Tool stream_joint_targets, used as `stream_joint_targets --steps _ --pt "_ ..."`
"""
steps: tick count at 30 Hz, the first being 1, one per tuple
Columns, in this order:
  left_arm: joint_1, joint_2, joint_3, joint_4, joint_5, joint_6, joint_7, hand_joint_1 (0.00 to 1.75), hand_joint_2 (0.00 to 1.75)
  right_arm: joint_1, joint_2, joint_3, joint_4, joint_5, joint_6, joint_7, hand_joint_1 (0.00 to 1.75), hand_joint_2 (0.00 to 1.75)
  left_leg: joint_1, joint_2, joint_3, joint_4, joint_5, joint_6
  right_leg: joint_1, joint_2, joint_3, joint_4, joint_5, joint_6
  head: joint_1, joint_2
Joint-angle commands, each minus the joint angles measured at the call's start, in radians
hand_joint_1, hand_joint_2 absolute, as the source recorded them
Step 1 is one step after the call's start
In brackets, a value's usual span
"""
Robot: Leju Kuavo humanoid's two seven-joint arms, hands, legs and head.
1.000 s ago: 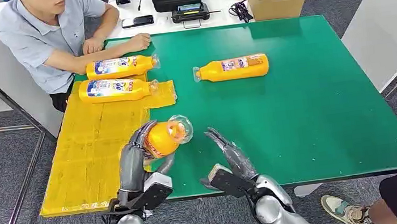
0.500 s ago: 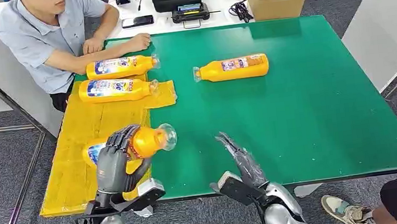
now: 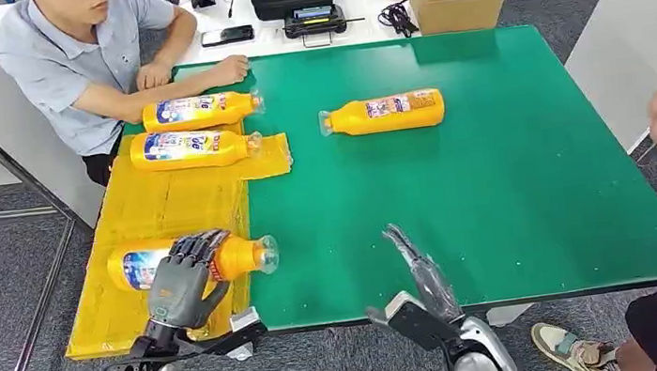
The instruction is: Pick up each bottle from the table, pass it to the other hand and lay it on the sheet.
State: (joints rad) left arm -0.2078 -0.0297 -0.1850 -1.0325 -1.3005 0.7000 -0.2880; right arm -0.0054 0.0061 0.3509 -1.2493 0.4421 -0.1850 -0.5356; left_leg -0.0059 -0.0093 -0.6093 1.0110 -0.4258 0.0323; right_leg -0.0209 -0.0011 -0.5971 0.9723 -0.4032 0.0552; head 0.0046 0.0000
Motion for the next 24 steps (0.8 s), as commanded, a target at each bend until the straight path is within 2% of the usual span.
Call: stream_joint_targets --steps 1,5,12,14,15,16,17,18,24 --pt "-0.164 0.046 -0.109 0.348 -0.034 -0.003 0.070 1.75 1.75 -0.022 0.013 -0.030 0.024 0.000 0.013 -0.003 0.00 1.75 0.001 -0.001 0.002 -0.001 0.000 -0.001 0.001 -0.001 0.002 0.000 0.000 -0.002 0.000 0.000" --pt "-0.211 0.042 -0.129 0.453 -0.027 -0.031 0.085 1.75 1.75 -0.044 0.018 -0.031 0.058 -0.001 0.018 -0.004 0.00 1.75 0.000 -0.001 0.003 -0.001 0.000 -0.001 0.001 -0.001 0.004 -0.001 -0.001 -0.002 0.000 0.000" --pt "-0.233 0.037 -0.141 0.497 -0.036 -0.047 0.099 1.71 1.75 -0.056 0.022 -0.031 0.077 -0.001 0.023 -0.004 0.00 1.75 0.001 0.002 0.005 -0.001 -0.001 -0.002 0.002 0.001 0.006 -0.001 -0.001 -0.003 0.000 0.000" --pt "-0.240 0.033 -0.144 0.510 -0.030 -0.056 0.103 1.75 1.75 -0.059 0.025 -0.030 0.086 -0.001 0.027 -0.005 0.00 1.75 0.001 0.001 0.004 -0.001 0.000 -0.001 0.001 0.001 0.005 -0.001 0.000 -0.002 0.000 0.000" --pt "-0.243 0.032 -0.147 0.514 -0.027 -0.054 0.103 1.57 1.75 -0.062 0.026 -0.029 0.090 -0.001 0.029 -0.006 0.00 1.75 0.001 0.002 0.006 -0.001 -0.001 -0.002 0.002 0.002 0.007 -0.001 0.000 -0.003 0.000 0.000" --pt "-0.243 0.030 -0.148 0.514 -0.027 -0.054 0.103 1.33 1.75 -0.062 0.027 -0.029 0.090 -0.001 0.029 -0.006 0.00 1.75 0.001 0.002 0.006 -0.001 0.000 -0.002 0.001 0.001 0.006 -0.001 0.000 -0.002 0.000 0.000" --pt "-0.246 0.027 -0.146 0.518 -0.018 -0.070 0.103 0.51 1.75 -0.064 0.027 -0.029 0.092 -0.001 0.031 -0.006 0.00 1.75 0.001 0.001 0.006 -0.001 0.000 -0.001 0.001 0.001 0.007 -0.001 0.000 -0.002 0.000 0.000" --pt "-0.247 0.023 -0.141 0.519 -0.007 -0.079 0.105 0.02 1.75 -0.065 0.028 -0.029 0.091 -0.001 0.032 -0.006 0.00 1.75 0.001 0.002 0.008 -0.001 -0.001 -0.002 0.002 0.002 0.008 -0.001 0.000 -0.003 0.000 0.000" --pt "-0.251 0.014 -0.139 0.528 0.016 -0.135 0.114 0.00 1.75 -0.064 0.028 -0.031 0.085 0.000 0.035 -0.006 0.00 1.75 0.001 0.002 0.009 -0.001 0.000 -0.002 0.001 0.002 0.009 -0.001 0.000 -0.002 0.000 0.000"
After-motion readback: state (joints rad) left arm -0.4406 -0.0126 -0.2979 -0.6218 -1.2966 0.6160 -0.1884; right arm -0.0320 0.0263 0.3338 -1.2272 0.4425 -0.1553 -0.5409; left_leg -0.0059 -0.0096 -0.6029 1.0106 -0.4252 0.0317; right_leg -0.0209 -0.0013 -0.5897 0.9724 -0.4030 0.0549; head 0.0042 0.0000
